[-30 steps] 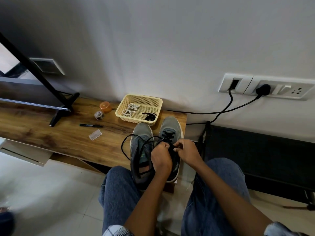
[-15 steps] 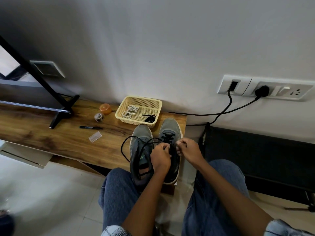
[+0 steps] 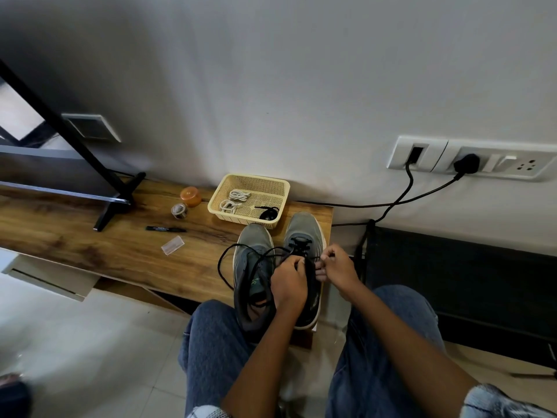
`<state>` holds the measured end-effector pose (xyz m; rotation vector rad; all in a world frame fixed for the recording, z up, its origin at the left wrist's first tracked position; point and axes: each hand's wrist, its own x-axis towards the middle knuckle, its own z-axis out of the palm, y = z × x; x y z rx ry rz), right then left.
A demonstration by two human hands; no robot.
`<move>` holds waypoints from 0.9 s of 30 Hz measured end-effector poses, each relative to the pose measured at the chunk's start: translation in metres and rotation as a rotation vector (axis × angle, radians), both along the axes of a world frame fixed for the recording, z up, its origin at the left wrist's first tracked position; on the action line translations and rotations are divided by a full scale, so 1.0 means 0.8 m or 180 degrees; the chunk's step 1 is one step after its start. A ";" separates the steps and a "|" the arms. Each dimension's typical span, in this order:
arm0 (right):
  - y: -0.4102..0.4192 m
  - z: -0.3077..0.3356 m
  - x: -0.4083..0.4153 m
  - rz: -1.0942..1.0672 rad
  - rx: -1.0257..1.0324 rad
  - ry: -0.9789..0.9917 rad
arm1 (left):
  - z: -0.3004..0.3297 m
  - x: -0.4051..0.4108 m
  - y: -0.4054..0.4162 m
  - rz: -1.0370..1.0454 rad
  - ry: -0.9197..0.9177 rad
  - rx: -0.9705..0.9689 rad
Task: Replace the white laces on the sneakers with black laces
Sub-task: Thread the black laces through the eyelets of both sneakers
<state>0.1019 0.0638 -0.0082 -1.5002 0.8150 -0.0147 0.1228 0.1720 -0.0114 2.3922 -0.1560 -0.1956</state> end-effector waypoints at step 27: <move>-0.001 -0.009 0.006 0.0970 -0.2085 0.0119 | -0.032 -0.052 0.009 -0.0244 -0.1576 0.1011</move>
